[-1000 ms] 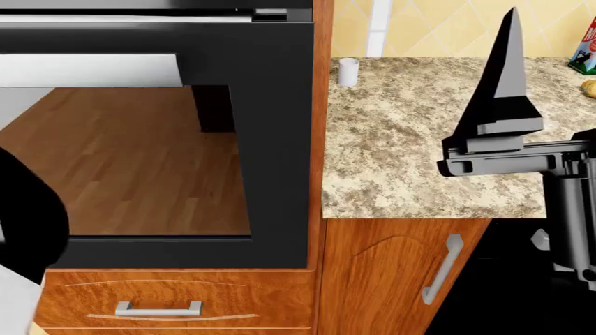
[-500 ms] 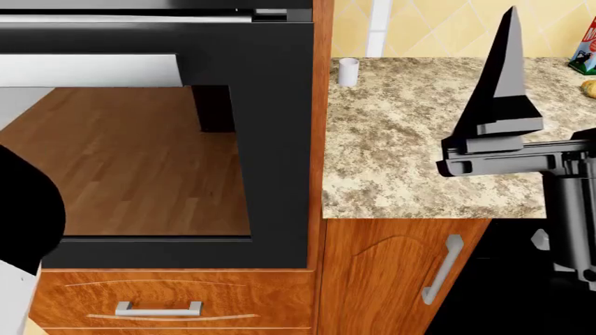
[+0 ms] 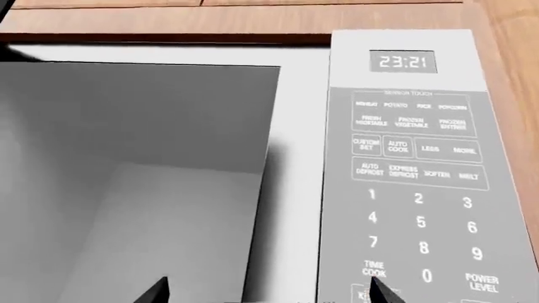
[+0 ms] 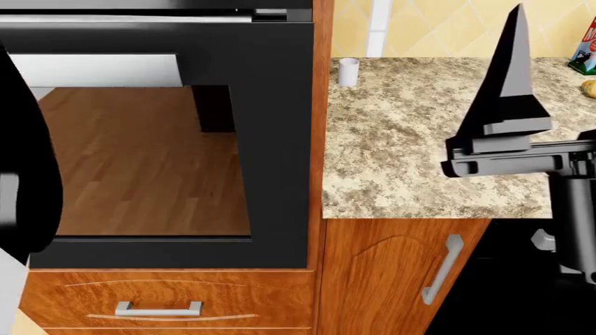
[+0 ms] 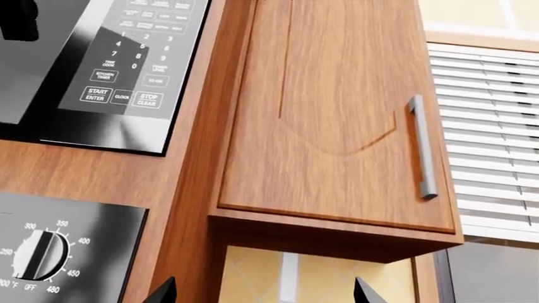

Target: Open the microwave door

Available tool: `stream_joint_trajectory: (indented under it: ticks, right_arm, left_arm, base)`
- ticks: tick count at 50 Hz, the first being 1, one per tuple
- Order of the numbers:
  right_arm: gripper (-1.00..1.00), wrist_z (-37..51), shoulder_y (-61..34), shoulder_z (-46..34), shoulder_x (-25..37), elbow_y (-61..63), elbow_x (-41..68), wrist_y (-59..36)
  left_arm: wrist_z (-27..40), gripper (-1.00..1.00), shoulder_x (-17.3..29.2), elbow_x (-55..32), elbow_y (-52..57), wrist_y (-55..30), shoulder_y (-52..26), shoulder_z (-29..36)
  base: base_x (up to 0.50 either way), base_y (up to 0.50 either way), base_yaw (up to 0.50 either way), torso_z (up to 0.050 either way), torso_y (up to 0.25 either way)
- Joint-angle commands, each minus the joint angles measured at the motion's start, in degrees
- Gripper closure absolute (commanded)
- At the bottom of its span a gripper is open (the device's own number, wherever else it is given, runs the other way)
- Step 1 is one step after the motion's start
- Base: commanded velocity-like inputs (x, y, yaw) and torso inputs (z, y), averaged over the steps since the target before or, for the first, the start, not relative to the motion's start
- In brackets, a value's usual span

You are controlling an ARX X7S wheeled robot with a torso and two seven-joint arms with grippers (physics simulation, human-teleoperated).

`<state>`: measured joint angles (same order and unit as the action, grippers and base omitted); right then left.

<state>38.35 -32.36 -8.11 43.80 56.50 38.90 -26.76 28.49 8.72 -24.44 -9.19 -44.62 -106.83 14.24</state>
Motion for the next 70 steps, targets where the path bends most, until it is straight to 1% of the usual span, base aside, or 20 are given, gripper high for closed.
stream_joint_trajectory:
  ticks: [1, 6, 12, 24, 46, 59, 70]
  right_arm:
    - [-1.00, 0.4, 0.0, 0.2, 0.6, 0.3, 0.7, 0.3]
    - [-1.00, 0.4, 0.1, -0.2, 0.5, 0.3, 0.5, 0.6]
    - [-1.00, 0.4, 0.0, -0.6, 0.5, 0.1, 0.3, 0.9]
    - [-1.00, -0.2, 1.3, -0.9, 0.2, -0.9, -0.5, 2.8]
    - [-1.00, -0.2, 1.4, -1.3, 0.3, -1.4, -0.6, 3.8]
    - [-1.00, -0.4, 0.0, -2.2, 0.1, -1.7, -0.3, 3.6]
    - [-1.00, -0.4, -0.7, -3.0, -0.2, -1.9, -0.5, 3.6]
  left_arm:
    - [3.2, -1.00, 0.9, 8.7, -12.8, 9.3, -3.4, 3.2]
    - [4.5, -1.00, 2.5, 10.5, -15.9, 11.2, -4.1, 3.0]
    - [5.7, -1.00, 4.6, 11.6, -15.1, 11.0, -3.5, 2.8]
    - [7.6, -1.00, 10.7, 12.2, -7.4, 5.1, 0.3, 1.7]
    - [8.1, -1.00, 19.9, 13.7, 1.0, -2.4, 3.0, 0.5]
    - [6.6, -1.00, 26.6, 15.2, 5.0, -7.0, 1.5, 1.0]
    - [4.4, -1.00, 31.8, 16.7, 3.2, -8.6, 0.3, 2.3]
  base:
    - [0.00, 0.00, 0.00, 0.000, 0.000]
    - [0.00, 0.00, 0.00, 0.000, 0.000]
    - [0.00, 0.00, 0.00, 0.000, 0.000]
    - [0.00, 0.00, 0.00, 0.000, 0.000]
    - [0.00, 0.00, 0.00, 0.000, 0.000]
    - [0.00, 0.00, 0.00, 0.000, 0.000]
    - [0.00, 0.00, 0.00, 0.000, 0.000]
